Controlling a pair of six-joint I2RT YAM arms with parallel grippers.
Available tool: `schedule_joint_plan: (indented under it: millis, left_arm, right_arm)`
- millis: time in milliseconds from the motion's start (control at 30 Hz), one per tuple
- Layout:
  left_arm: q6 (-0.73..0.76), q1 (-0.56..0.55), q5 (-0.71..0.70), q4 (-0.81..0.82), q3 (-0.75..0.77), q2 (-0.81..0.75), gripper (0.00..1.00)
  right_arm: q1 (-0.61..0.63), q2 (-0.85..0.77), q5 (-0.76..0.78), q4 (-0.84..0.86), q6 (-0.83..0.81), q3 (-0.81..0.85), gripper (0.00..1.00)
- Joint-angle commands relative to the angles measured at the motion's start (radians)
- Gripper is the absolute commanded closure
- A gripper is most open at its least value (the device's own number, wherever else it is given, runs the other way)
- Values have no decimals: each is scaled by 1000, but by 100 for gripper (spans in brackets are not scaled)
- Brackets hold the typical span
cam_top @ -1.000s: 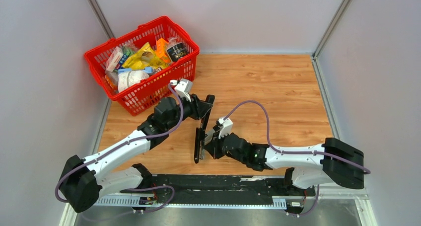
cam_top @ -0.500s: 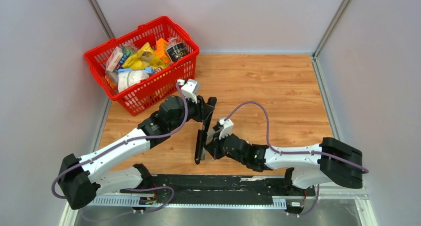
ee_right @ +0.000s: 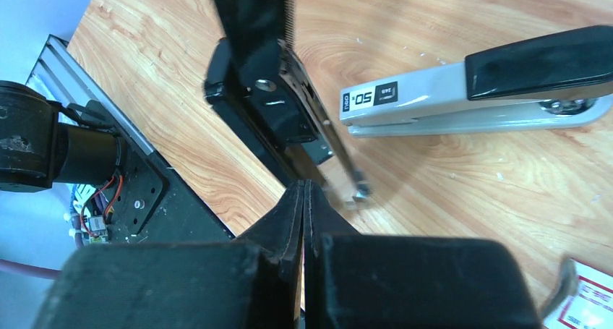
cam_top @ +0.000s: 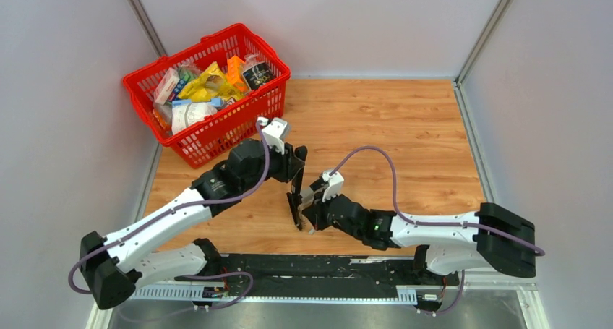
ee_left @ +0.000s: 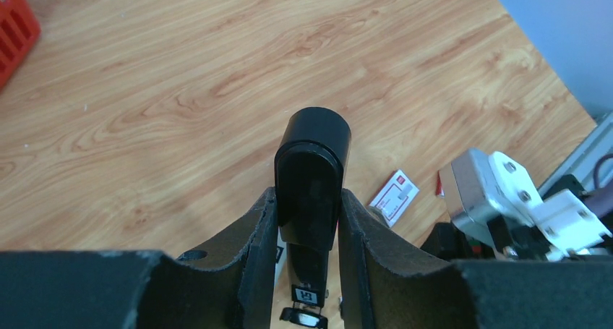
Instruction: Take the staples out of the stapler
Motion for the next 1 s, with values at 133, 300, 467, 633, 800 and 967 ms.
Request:
schedule_joint_plan:
  millis: [133,300,467,633,800,967]
  left_arm:
    - [21,-5,96,-152,192,-160,100]
    - [36,-3,147,-248,281,-207,100]
    - [30,-5,119,-238,277,-258,100]
    - [5,-5,98,-186,231,-296,100]
    - [-14,-5,80,-157,209,-323,100]
    - [-42,-5,80,-126,180,-336,100]
  right_arm:
    - [3,-175,76,-181,-64,74,100]
    - [3,-270,124,-348,-88,117,100]
    - [3,-341,105,-429,-108,133,100]
    - [5,-329,79,-361,-39,51,100]
    - [29,-283,65,-268,31,-7,100]
    - [43,-231,133,-187,71,-9,100]
